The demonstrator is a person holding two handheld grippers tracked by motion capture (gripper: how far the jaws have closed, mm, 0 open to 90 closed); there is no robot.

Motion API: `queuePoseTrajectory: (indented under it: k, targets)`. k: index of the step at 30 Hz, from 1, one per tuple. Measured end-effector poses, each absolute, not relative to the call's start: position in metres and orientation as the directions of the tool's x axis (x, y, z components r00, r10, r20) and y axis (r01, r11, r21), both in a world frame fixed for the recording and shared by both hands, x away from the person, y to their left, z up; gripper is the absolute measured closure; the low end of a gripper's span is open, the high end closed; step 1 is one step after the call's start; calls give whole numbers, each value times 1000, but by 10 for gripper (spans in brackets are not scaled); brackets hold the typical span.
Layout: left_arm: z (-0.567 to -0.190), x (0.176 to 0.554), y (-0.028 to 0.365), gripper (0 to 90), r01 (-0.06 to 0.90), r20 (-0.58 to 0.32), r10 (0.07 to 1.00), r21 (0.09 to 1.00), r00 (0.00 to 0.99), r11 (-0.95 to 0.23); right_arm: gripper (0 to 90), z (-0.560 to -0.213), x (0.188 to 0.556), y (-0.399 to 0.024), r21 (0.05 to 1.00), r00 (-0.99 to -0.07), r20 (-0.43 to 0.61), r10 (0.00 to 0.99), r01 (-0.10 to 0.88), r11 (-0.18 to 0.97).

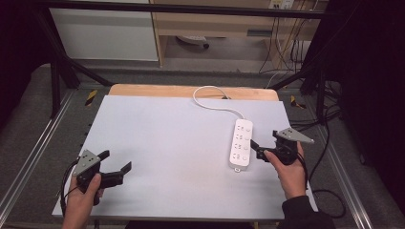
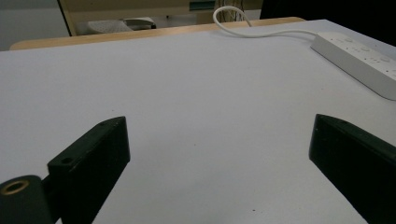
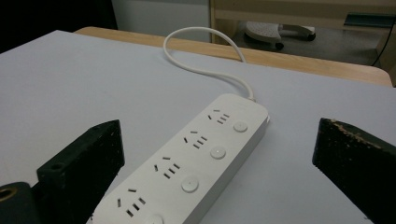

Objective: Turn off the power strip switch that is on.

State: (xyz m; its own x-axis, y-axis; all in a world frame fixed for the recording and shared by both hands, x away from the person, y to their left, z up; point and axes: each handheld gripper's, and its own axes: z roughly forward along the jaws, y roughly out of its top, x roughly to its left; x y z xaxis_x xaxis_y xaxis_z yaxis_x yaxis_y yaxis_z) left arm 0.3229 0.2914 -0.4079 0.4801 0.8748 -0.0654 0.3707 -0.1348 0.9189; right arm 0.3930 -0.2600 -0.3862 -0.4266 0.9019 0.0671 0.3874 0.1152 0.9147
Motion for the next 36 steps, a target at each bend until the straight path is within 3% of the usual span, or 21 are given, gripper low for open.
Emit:
queuePoseTrajectory:
  k: [6, 18, 28, 30, 36]
  targets:
    - [-409, 323, 291, 50, 375, -66, 873, 917, 483, -138, 76, -385, 401, -262, 921, -420, 82, 904, 378, 92]
    - [-410, 324, 291, 50, 383, -66, 876, 913, 478, -140, 83, -392, 414, -263, 916, -391, 97, 915, 395, 72]
    - [-409, 325, 294, 51, 381, -72, 882, 916, 466, -126, 246, -387, 429, -257, 930, -361, 120, 925, 367, 22]
    - [-409, 325, 296, 51, 380, -79, 886, 918, 458, -114, 265, -384, 429, -252, 932, -361, 67, 930, 356, 71]
    - [-409, 325, 294, 53, 382, -78, 890, 917, 450, -113, 451, -382, 434, -243, 930, -402, 54, 914, 352, 100]
